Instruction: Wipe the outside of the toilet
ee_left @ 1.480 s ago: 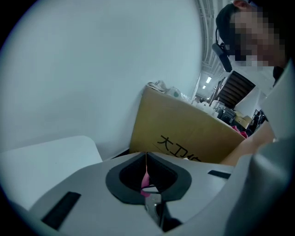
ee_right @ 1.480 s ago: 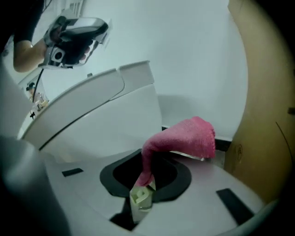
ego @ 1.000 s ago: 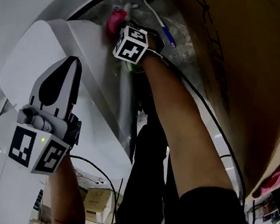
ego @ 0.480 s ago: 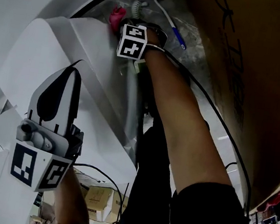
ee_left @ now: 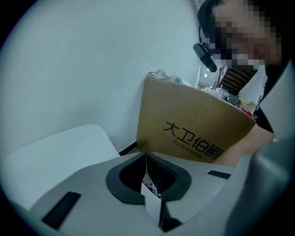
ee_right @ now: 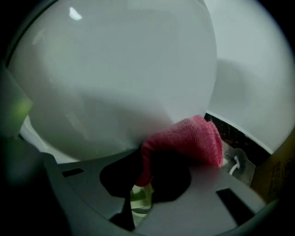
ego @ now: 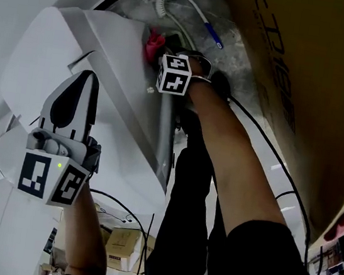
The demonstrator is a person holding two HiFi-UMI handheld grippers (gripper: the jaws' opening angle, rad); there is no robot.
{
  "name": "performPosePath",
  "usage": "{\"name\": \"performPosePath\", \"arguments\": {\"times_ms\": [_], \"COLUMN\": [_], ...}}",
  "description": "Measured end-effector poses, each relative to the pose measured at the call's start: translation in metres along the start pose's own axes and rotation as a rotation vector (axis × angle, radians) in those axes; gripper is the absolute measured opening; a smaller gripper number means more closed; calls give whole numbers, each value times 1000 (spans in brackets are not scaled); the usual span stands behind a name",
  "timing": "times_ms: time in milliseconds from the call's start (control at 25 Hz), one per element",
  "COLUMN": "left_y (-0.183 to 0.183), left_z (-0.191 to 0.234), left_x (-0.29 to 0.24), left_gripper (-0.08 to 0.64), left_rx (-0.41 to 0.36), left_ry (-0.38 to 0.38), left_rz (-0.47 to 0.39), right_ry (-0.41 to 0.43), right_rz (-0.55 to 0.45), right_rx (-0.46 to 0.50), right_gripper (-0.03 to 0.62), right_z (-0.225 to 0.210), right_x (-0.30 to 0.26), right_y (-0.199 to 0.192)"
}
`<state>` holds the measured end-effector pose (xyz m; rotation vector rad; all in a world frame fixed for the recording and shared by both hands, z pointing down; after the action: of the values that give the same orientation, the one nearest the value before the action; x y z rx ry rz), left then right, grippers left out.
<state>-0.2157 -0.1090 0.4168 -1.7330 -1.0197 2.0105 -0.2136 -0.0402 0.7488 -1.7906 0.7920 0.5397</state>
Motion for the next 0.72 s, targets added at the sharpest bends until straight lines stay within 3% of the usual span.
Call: {"name": "performPosePath", "arguments": {"times_ms": [200,720], "left_y": [-11,-39], "left_z": [-11,-30], "left_x": [10,26], "left_gripper": [18,18], "left_rx": [-8,-5], "left_ry": [-30,-69], "left_rz": [2,5], "right_ry": [-11,98], "right_rz": [-5,69], "right_rx": [-49,-127], "right_gripper": [72,71], "right_z": [58,219], "right_x": [-6,-34], "right_y": [-27,-103]}}
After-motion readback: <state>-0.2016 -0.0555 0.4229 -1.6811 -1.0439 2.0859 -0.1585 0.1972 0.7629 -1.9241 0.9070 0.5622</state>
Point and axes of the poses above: the fingertips, and each gripper's own axes: x backward along the fingers, z to its left, y out of its top, the point moved 2 cm from there along x, backward along the fingers, and after that the axes turned 10 degrees about y, right-handed, at the moved point
